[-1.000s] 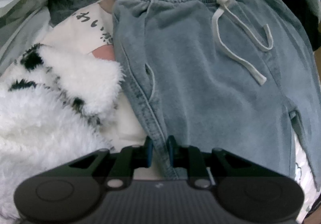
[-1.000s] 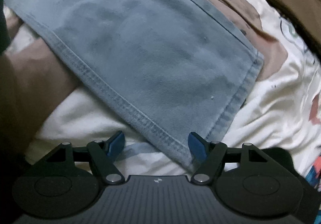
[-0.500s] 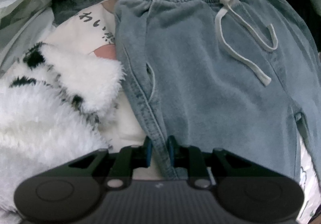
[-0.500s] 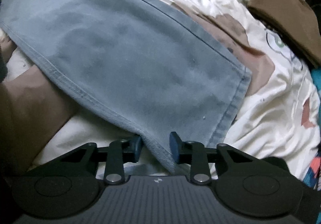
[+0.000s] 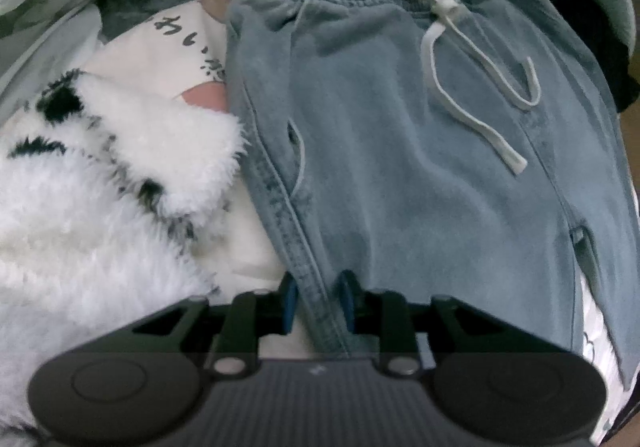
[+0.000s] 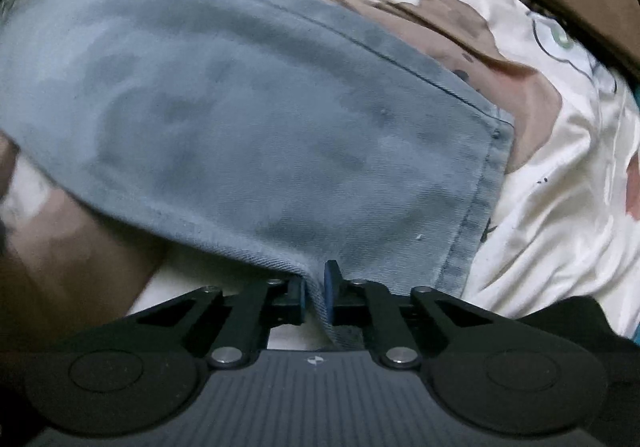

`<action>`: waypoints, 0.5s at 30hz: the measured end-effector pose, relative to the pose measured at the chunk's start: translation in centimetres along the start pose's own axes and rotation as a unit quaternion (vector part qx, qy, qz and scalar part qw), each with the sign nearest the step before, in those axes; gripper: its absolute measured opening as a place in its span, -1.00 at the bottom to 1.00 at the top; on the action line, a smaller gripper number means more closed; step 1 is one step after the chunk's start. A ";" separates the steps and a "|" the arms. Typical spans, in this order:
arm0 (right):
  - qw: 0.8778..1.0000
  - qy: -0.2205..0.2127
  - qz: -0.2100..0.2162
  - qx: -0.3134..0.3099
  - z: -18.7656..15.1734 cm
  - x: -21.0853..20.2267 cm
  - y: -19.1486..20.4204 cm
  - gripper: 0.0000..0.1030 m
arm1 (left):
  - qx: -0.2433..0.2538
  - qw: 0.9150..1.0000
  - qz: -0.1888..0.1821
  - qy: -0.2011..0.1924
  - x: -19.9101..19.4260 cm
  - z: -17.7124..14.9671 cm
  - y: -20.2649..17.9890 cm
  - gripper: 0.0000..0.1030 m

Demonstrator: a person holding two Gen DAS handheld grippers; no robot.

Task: Fold clothes
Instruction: 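Grasp the pant leg hem with the right tool while the left tool grasps the leg seam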

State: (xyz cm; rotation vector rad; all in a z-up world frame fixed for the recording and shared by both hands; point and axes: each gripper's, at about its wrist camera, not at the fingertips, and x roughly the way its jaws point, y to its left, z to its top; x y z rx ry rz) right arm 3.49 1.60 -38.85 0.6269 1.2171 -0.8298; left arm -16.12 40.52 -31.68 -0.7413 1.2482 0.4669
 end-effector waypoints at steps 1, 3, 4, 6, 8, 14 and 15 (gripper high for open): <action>1.000 0.002 0.008 0.010 0.3 -0.2 -0.4 -0.88 | -0.001 1.000 -0.006 -0.004 -0.1 -0.2 0.1 -0.43; 1.000 0.008 0.019 0.023 0.8 -0.4 -0.9 -0.88 | -0.005 1.000 -0.017 -0.011 -0.3 -0.5 0.2 -0.40; 0.999 0.012 0.022 0.025 0.9 -0.5 -1.0 -0.88 | -0.008 1.000 -0.023 -0.014 -0.4 -0.6 0.4 -0.38; 0.999 0.018 0.024 0.022 1.2 -0.7 -1.1 -0.88 | -0.013 0.999 -0.036 -0.021 -0.5 -1.0 0.7 -0.37; 0.999 0.023 0.024 0.021 1.5 -1.0 -1.2 -0.88 | -0.019 0.998 -0.050 -0.027 -0.6 -1.3 1.1 -0.36; 0.999 0.026 0.019 0.023 2.0 -1.9 -1.4 -0.89 | -0.049 0.993 -0.093 -0.051 -1.8 1.3 3.8 -0.22; 0.999 0.028 0.018 0.026 2.0 -2.0 -1.4 -0.89 | -0.059 0.992 -0.098 -0.057 -1.4 1.5 3.7 -0.19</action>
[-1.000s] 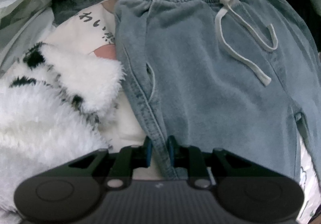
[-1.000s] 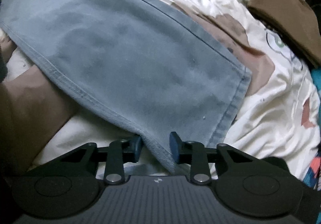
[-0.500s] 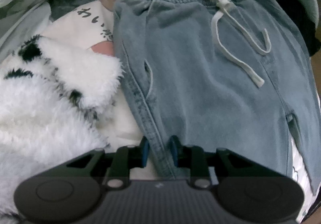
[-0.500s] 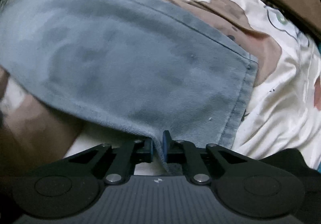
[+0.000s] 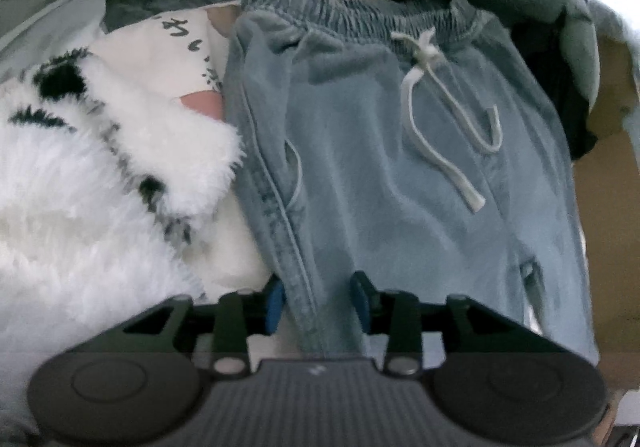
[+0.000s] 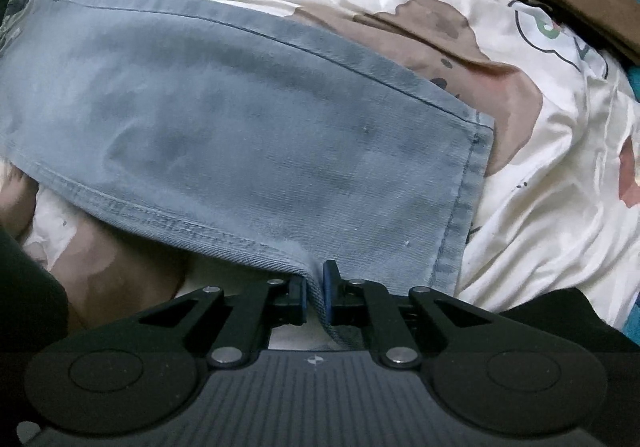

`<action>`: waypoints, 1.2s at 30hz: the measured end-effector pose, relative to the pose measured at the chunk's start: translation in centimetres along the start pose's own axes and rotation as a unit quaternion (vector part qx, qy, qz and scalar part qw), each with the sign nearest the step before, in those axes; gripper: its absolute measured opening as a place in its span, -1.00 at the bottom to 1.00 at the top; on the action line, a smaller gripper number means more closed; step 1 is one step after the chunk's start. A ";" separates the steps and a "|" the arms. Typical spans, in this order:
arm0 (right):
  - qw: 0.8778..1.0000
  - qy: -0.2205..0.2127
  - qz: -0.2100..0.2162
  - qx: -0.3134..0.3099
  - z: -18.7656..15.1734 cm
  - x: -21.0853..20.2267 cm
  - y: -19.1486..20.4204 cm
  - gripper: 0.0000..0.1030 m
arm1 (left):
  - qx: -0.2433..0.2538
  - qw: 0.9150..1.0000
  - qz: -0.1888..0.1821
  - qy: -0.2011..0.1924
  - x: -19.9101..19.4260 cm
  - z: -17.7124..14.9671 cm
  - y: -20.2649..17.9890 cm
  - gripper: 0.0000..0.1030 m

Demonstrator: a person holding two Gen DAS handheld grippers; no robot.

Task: Fold clothes
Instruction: 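Grasp the pant leg hem with the right tool while the left tool grasps the leg seam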

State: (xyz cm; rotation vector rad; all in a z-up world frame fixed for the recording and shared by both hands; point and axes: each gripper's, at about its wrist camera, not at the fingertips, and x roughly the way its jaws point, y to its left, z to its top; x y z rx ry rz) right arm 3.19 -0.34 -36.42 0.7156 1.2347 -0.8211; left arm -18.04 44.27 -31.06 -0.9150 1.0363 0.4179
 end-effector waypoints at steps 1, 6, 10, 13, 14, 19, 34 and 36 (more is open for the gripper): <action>1.000 0.001 -0.001 0.004 0.0 -0.1 0.0 -0.89 | -0.010 1.000 -0.005 -0.007 0.5 -0.1 0.2 -0.16; 0.999 0.000 -0.006 0.035 0.6 -0.8 0.1 -0.89 | -0.053 0.998 -0.032 -0.031 1.4 0.5 1.1 0.02; 0.999 -0.005 -0.009 0.042 0.9 -1.2 0.1 -0.89 | -0.072 0.994 -0.068 -0.040 -0.1 1.0 1.6 -0.20; 0.999 -0.007 -0.007 0.046 1.0 -1.5 -0.1 -0.89 | -0.101 0.989 -0.098 -0.042 -0.7 1.0 1.9 -0.33; 0.999 -0.007 -0.006 0.050 1.0 -1.5 -0.2 -0.89 | -0.104 0.988 -0.102 -0.041 -1.1 0.9 2.3 -0.33; 1.000 -0.006 -0.005 0.030 1.1 -1.4 -0.1 -0.89 | -0.098 0.992 -0.064 -0.040 1.2 1.9 1.4 -0.51; 0.999 -0.033 -0.007 0.025 2.3 -3.4 -0.2 -0.95 | -0.099 0.993 -0.059 -0.034 -1.3 3.3 -0.7 -0.70; 0.999 -0.044 -0.009 0.026 2.8 -4.2 -0.3 -0.95 | -0.094 0.993 -0.061 -0.034 -1.7 3.6 -1.5 -0.70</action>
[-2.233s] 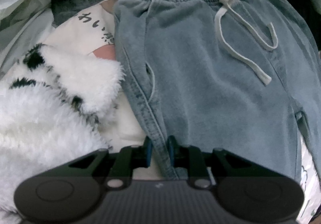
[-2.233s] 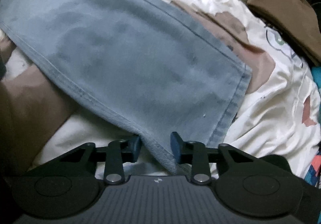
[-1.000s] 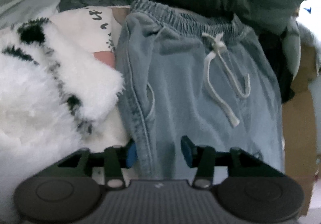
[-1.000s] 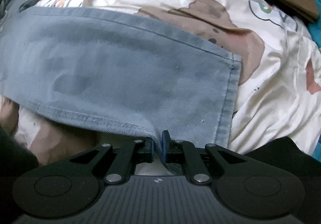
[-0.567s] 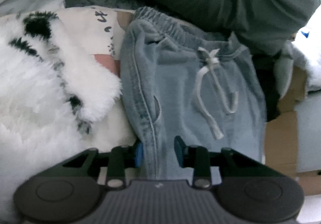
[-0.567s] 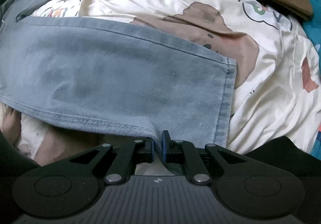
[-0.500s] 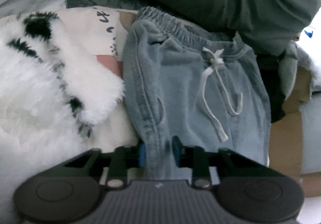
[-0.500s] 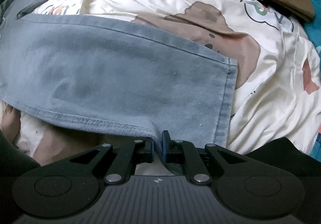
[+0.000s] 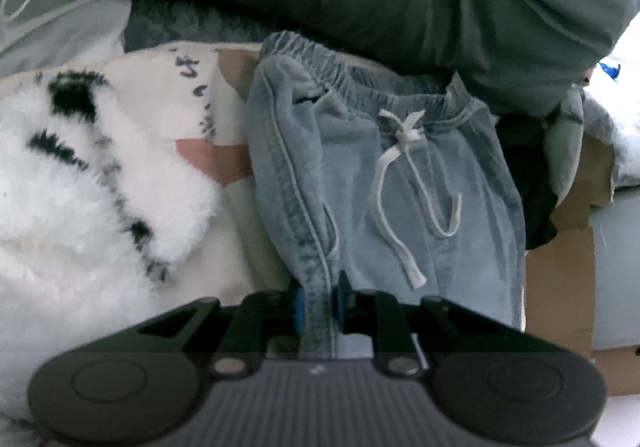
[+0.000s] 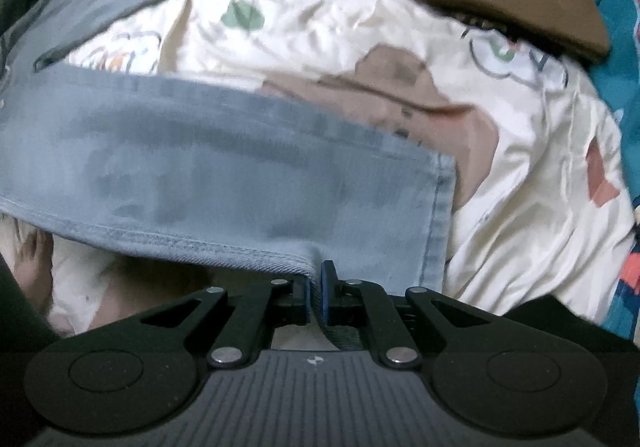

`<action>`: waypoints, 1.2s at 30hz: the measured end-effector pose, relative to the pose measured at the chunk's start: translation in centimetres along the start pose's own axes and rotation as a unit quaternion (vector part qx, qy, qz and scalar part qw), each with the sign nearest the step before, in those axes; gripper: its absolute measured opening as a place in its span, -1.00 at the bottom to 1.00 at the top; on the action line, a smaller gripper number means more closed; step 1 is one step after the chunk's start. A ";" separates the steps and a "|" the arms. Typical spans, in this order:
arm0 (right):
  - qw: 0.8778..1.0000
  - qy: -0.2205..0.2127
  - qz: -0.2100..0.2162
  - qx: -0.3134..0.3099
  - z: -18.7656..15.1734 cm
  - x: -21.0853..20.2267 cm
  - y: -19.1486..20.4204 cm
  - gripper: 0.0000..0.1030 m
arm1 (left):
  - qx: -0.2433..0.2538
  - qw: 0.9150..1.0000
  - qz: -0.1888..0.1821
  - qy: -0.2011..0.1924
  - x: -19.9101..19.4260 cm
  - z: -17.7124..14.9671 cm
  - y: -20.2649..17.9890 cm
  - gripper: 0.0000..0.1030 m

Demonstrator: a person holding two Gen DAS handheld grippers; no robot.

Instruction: Fold clothes

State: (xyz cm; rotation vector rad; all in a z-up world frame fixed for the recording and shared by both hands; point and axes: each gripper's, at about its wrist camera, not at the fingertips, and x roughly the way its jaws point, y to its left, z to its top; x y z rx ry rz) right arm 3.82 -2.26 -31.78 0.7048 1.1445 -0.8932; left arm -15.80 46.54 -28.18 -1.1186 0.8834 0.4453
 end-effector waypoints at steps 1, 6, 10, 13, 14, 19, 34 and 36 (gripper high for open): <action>1.000 -0.005 -0.001 0.000 0.3 -0.3 0.0 -0.96 | 0.003 1.000 -0.002 0.000 -0.1 0.1 -0.5 -0.70; 1.000 -0.029 -0.004 -0.001 1.4 -1.9 -0.1 -0.96 | 0.018 1.000 -0.014 0.001 -0.2 0.7 -3.1 -0.70; 0.999 -0.047 -0.004 -0.005 2.0 -3.2 -0.1 -0.96 | 0.028 1.000 -0.009 0.001 -0.8 0.9 -5.1 -0.70; 0.998 -0.059 -0.005 -0.019 2.8 -4.0 -0.1 -0.96 | 0.045 0.999 0.004 0.003 -0.5 1.0 -6.8 -0.70; 0.998 -0.061 -0.004 -0.019 3.1 -4.2 -0.2 -0.96 | 0.041 0.999 0.007 0.001 -0.5 1.0 -7.2 -0.70; 0.996 -0.086 0.000 -0.020 4.4 -5.0 -0.2 -0.96 | 0.053 0.999 0.007 -0.003 -0.2 1.0 -9.6 -0.70; 0.990 -0.133 0.027 -0.045 7.3 -7.2 -0.6 -0.96 | 0.067 0.998 -0.006 -0.009 -0.5 1.5 -14.0 -0.71; 0.989 -0.138 0.026 -0.056 8.2 -7.5 -0.5 -0.97 | 0.076 0.997 -0.014 -0.007 -0.5 1.6 -14.8 -0.71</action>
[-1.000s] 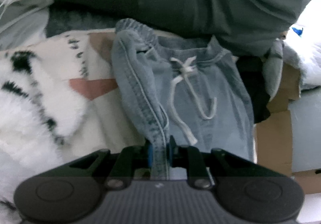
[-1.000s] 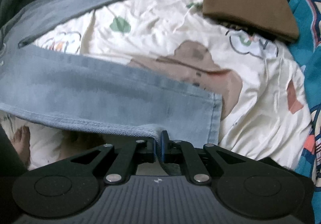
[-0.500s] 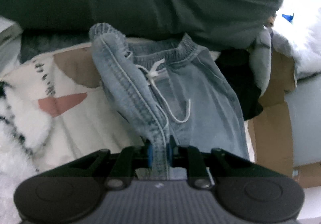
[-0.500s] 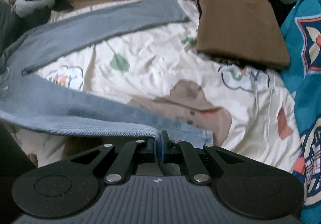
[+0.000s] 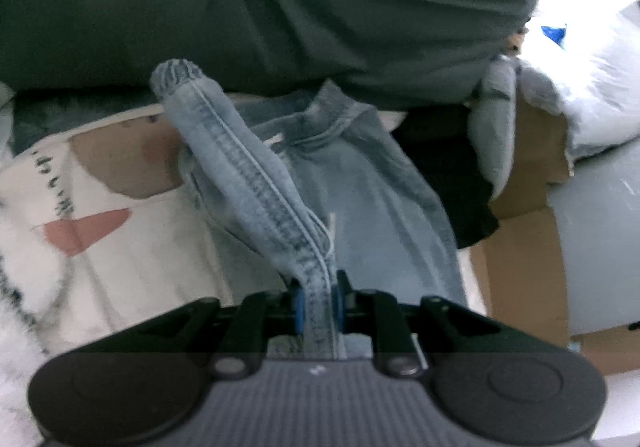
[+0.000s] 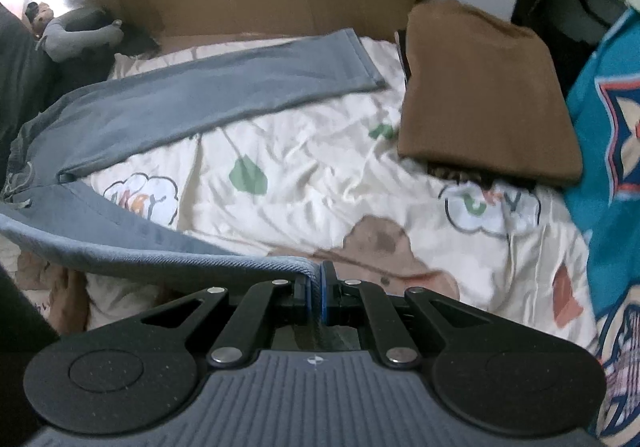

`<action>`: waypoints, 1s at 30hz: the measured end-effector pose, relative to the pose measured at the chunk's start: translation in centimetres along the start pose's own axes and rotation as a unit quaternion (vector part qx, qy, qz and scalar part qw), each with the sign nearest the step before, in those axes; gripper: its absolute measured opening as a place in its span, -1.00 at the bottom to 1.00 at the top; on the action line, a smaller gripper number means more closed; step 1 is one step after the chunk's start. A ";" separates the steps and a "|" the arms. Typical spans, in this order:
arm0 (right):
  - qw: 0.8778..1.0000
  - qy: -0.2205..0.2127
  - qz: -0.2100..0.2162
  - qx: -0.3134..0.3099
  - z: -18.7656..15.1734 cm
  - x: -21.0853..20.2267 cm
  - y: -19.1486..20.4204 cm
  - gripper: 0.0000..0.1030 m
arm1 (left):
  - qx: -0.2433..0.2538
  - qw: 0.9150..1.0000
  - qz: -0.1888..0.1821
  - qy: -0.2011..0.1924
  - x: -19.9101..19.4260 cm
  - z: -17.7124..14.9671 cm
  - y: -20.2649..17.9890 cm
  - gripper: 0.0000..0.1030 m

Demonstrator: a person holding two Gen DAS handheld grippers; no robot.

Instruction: Fold clothes

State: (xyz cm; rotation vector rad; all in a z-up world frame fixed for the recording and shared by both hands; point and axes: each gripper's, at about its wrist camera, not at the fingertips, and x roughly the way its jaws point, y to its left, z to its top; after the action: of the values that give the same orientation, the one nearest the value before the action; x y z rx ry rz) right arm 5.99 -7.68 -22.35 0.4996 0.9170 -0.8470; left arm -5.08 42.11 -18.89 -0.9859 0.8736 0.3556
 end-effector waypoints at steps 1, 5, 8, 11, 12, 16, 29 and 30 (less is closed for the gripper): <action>1.000 -0.003 -0.001 -0.001 0.5 0.0 -0.1 -0.97 | 0.001 1.000 -0.002 0.001 0.1 0.1 -0.3 -0.72; 1.000 -0.013 -0.003 -0.009 2.5 -0.2 0.0 -0.97 | 0.002 1.000 -0.010 0.003 0.5 0.8 -1.6 -0.72; 1.000 -0.021 -0.007 -0.023 4.3 0.1 0.3 -0.97 | 0.008 1.000 -0.024 0.001 1.0 1.1 -2.8 -0.76; 0.999 -0.026 -0.011 -0.027 5.9 0.5 0.2 -0.97 | 0.010 1.000 -0.029 0.001 1.6 1.5 -3.9 -0.78; 0.999 -0.028 -0.013 -0.027 6.4 0.6 0.2 -0.97 | 0.013 1.000 -0.028 0.001 2.0 1.8 -4.2 -0.78; 0.998 -0.032 -0.011 -0.048 8.3 1.6 0.3 -0.97 | 0.021 0.999 -0.027 0.001 3.5 2.3 -5.2 -0.82; 0.995 -0.040 -0.005 -0.090 15.2 6.2 1.5 -0.97 | 0.022 1.000 -0.019 -0.011 8.2 4.3 -8.9 -0.82; 0.995 -0.040 -0.004 -0.093 15.8 6.7 1.6 -0.97 | 0.022 1.000 -0.018 -0.012 8.6 4.5 -9.3 -0.82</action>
State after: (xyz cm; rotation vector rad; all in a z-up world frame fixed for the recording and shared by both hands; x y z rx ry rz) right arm 17.13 -20.49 -19.58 0.2992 0.9145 -0.7748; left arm 8.18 40.00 -19.06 -0.9542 0.8370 0.3158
